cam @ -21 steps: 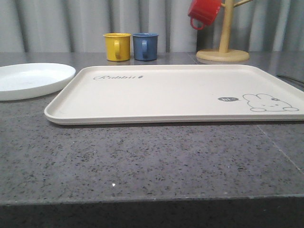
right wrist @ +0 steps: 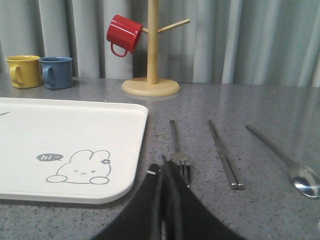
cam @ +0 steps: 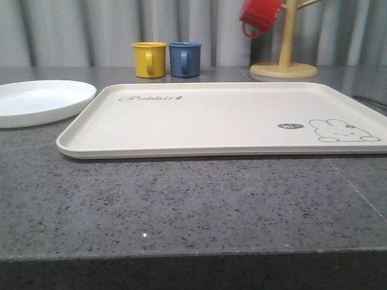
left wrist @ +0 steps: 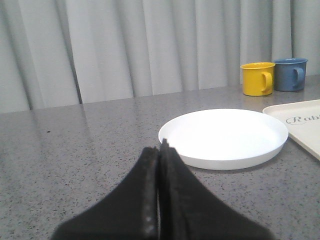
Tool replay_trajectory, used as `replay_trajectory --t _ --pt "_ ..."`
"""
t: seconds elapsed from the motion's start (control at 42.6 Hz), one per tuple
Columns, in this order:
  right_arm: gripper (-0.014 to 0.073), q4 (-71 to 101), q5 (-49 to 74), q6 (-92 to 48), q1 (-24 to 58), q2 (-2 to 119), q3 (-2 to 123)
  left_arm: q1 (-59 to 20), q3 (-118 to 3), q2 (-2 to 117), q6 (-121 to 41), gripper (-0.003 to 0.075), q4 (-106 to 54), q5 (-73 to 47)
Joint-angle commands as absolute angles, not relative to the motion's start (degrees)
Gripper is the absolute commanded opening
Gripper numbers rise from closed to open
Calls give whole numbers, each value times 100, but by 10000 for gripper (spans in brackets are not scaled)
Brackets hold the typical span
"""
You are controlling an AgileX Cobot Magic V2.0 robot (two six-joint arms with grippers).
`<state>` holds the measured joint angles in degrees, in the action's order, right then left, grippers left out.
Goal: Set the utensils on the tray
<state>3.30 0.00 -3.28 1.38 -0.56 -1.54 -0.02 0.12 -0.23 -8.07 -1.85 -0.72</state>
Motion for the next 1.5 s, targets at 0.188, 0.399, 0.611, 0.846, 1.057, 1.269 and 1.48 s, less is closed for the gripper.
replay_trajectory --t 0.188,0.399,0.611,0.846,1.057,1.269,1.48 --pt "-67 312 -584 -353 119 -147 -152 -3 86 -142 -743 -20 -192 673" --pt "-67 326 -1006 -353 119 -147 96 -3 -351 -131 -743 -20 -370 1113" --pt "-67 553 471 -353 119 78 1615 -3 -1918 229 -743 -20 -359 -286" --pt "-67 547 2416 -353 119 1293 3484 -3 -4040 1591 -743 -20 -359 -2476" --pt "-67 547 3384 -353 119 2218 4007 -3 -4480 2387 -743 -20 -359 -3058" --pt "-67 547 3631 -353 119 2770 4002 -3 -4480 2802 -743 -20 -359 -3253" --pt "-45 547 3734 -353 119 2994 4002 -3 -4480 3030 -743 -20 -359 -3428"
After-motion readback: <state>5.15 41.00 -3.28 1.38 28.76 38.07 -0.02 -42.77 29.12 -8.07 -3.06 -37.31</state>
